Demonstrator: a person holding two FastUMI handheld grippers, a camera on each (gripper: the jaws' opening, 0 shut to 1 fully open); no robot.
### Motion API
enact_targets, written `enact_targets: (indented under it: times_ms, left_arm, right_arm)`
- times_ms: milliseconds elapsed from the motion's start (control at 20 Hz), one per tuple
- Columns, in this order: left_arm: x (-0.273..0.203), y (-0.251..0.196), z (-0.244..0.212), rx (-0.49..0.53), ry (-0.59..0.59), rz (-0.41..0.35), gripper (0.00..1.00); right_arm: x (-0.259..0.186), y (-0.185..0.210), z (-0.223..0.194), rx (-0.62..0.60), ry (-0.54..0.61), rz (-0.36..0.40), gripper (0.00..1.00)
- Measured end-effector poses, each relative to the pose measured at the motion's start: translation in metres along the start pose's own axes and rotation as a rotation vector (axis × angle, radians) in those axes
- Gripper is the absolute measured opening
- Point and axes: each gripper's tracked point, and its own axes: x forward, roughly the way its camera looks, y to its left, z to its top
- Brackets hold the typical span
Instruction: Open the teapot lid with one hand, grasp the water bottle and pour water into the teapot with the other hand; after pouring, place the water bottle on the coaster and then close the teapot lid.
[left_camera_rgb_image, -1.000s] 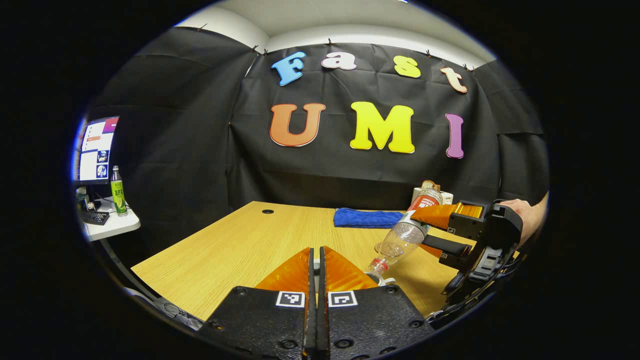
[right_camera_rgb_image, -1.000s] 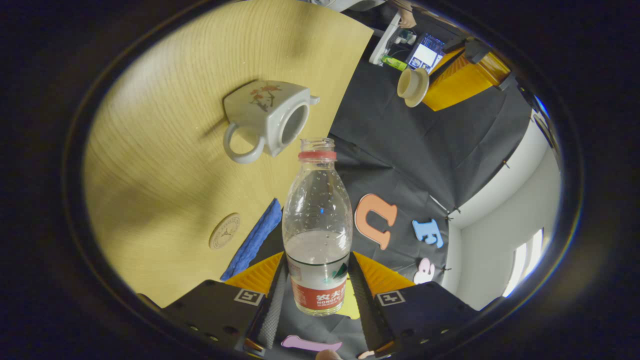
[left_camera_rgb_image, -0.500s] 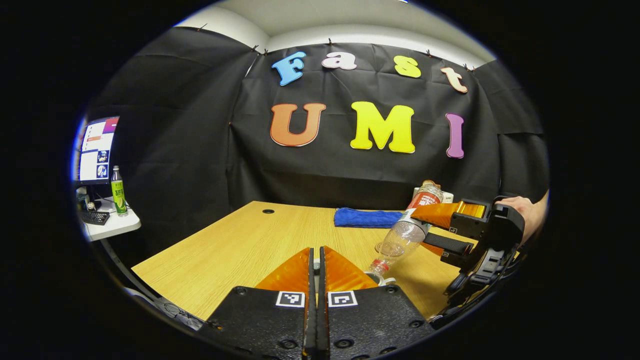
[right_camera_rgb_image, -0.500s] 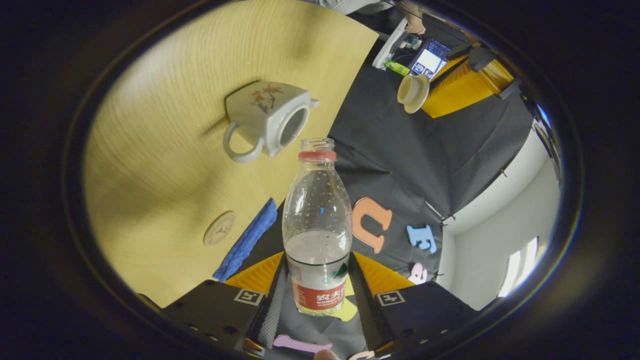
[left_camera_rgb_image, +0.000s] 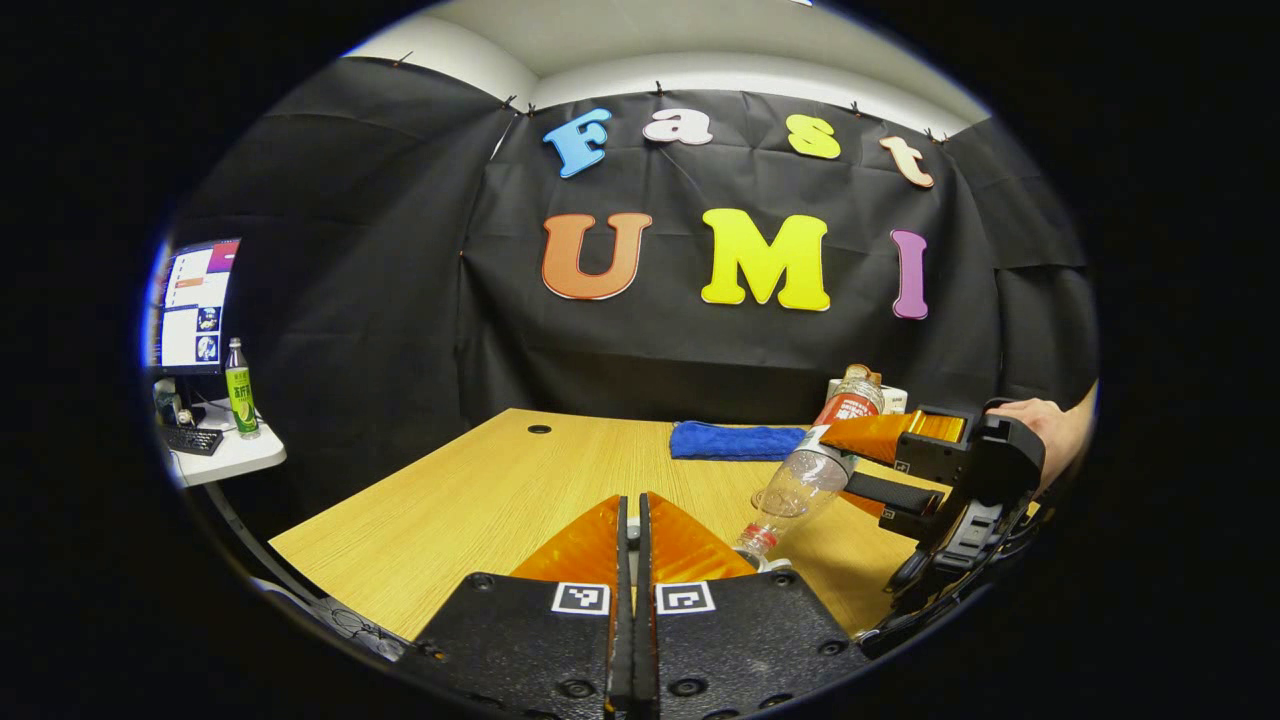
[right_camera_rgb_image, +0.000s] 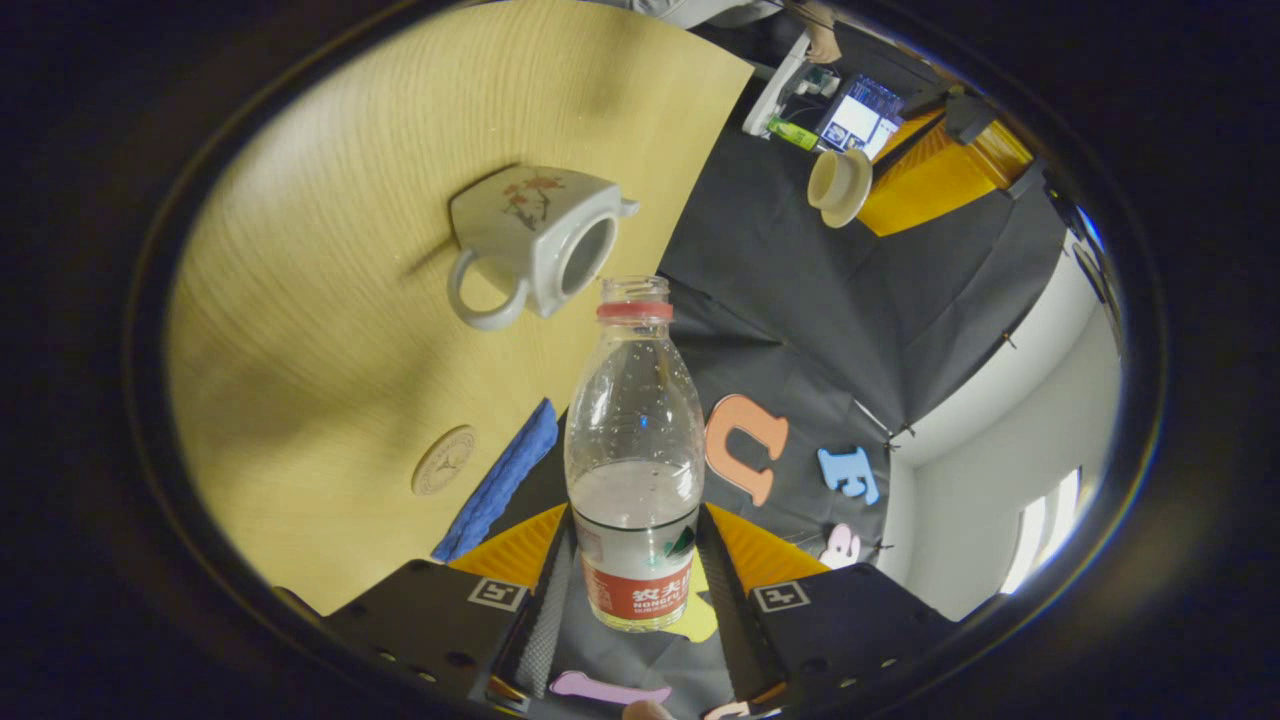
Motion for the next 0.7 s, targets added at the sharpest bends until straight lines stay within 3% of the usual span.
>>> enact_targets:
  times_ms: [150, 300, 350, 550, 700]
  left_arm:
    - [-0.003, 0.002, 0.005, 0.0, -0.009, 0.008, 0.03]
    - [-0.006, 0.003, 0.009, 0.002, -0.02, 0.018, 0.03]
    - [-0.008, 0.003, 0.011, 0.002, -0.022, 0.021, 0.03]
    - [-0.007, -0.002, 0.007, 0.012, -0.015, 0.025, 0.03]
    - [-0.004, -0.015, 0.004, 0.019, -0.006, 0.004, 0.03]
  right_arm:
    - [-0.002, 0.012, 0.003, 0.096, -0.007, 0.046, 0.67]
    - [-0.002, 0.033, 0.004, 0.312, 0.001, 0.138, 0.69]
    - [-0.001, 0.038, 0.005, 0.396, 0.007, 0.166, 0.65]
    - [-0.006, 0.055, 0.006, 0.858, 0.034, 0.295, 0.7]
    - [-0.006, 0.047, 0.002, 1.187, 0.034, 0.32, 0.67]
